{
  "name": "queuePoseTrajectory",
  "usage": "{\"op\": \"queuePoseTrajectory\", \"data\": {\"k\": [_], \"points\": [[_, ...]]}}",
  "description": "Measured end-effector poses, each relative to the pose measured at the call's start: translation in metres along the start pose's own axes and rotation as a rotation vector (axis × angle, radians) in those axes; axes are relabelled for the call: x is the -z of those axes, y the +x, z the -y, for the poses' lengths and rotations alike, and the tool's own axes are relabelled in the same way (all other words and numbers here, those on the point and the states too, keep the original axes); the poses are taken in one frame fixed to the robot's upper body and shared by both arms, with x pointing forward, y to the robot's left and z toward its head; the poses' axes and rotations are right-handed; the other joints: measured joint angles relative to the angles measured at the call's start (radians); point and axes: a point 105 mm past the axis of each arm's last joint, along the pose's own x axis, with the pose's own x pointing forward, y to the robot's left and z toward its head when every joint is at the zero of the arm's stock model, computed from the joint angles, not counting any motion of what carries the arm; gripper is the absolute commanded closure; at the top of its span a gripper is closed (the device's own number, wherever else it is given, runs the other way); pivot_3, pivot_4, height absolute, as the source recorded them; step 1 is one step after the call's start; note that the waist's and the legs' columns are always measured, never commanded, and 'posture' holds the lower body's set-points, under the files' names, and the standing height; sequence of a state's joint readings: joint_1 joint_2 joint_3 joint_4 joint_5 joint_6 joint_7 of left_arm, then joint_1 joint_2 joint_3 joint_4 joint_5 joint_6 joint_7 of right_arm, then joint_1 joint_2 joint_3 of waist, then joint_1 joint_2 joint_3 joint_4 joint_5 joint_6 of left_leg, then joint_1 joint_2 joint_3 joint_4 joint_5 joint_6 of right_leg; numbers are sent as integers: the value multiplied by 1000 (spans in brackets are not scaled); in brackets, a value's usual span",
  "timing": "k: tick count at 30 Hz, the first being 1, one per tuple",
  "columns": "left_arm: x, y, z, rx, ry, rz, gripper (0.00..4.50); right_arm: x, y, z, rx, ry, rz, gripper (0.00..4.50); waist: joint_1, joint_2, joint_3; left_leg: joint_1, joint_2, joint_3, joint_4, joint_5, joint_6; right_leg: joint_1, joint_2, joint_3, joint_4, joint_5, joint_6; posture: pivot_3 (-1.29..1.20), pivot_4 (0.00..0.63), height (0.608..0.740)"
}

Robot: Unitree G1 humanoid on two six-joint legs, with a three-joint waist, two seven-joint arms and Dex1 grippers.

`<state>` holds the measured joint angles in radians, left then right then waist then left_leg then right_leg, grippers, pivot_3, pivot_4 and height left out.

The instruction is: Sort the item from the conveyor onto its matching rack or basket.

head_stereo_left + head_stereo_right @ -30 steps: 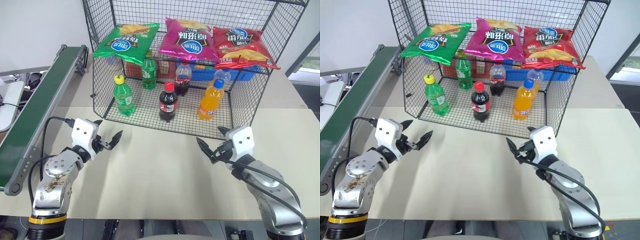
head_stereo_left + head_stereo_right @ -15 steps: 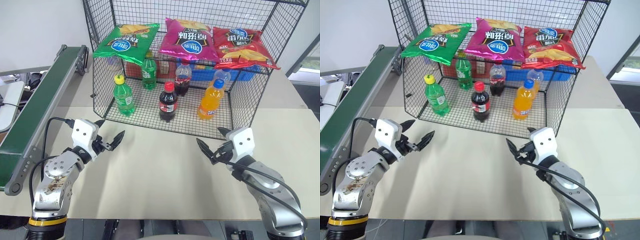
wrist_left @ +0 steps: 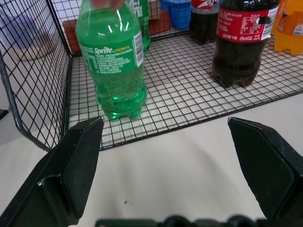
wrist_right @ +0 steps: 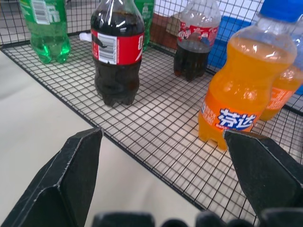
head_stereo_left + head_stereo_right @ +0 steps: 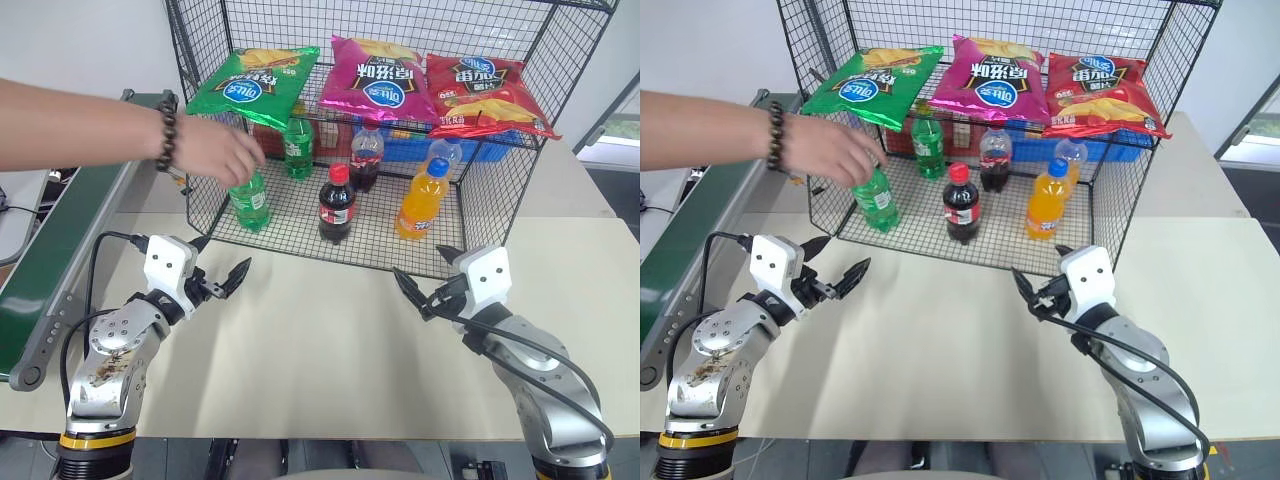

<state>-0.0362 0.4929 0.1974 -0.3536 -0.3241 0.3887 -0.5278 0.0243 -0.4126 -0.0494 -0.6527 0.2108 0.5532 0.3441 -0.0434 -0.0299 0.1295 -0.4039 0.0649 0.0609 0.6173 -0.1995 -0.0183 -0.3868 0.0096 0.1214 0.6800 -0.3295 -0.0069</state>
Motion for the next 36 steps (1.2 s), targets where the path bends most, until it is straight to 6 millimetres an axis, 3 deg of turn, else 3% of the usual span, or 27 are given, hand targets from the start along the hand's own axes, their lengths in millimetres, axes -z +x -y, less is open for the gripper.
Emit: {"op": "queuePoseTrajectory", "data": {"k": [13,20,36], "points": [[0,0,-1,0,5,-3,47,-1,0,0,9,3,-5,0,0,0,0,0,0,0,0,0,0,0,0,0,0,0,0,0,150,740],[1,-5,-15,-62,2,-11,47,-4,2,-1,1,-1,7,0,0,0,0,0,0,0,0,0,0,0,0,0,0,0,0,0,150,740],[2,-8,-22,-107,-3,-15,47,0,4,-5,-40,7,2,0,0,0,0,0,0,0,0,0,0,0,0,0,0,0,0,0,150,740]]}}
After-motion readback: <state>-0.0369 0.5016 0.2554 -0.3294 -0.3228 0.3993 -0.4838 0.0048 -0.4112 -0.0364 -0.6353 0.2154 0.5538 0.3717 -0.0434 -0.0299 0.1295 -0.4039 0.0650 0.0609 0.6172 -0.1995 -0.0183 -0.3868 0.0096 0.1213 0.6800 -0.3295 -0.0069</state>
